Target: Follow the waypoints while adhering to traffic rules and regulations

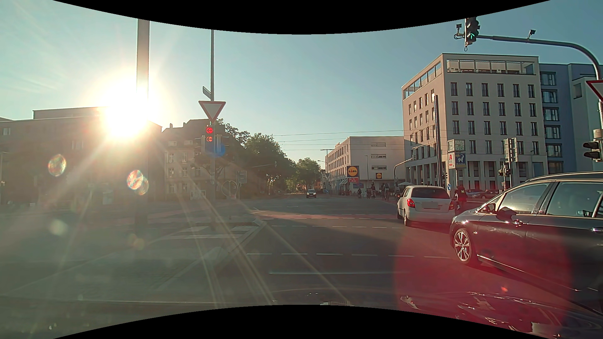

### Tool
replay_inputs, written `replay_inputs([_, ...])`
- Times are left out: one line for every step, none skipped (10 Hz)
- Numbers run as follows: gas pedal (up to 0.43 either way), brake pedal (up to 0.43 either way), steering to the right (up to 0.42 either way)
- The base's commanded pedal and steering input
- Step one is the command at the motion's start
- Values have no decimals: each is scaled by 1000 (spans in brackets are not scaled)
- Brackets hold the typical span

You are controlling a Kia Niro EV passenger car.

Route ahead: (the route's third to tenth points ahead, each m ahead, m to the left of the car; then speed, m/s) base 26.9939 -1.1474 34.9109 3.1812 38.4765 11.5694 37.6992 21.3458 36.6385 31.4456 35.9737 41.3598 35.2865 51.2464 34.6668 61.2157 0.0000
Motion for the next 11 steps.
replay_inputs([0,0,-2])
replay_inputs([0,0,-2])
replay_inputs([0,0,-3])
replay_inputs([59,0,-3])
replay_inputs([220,0,-3])
replay_inputs([228,0,-4])
replay_inputs([248,0,-6])
replay_inputs([268,0,-7])
replay_inputs([299,0,-8])
replay_inputs([319,0,-8])
replay_inputs([331,0,-8])
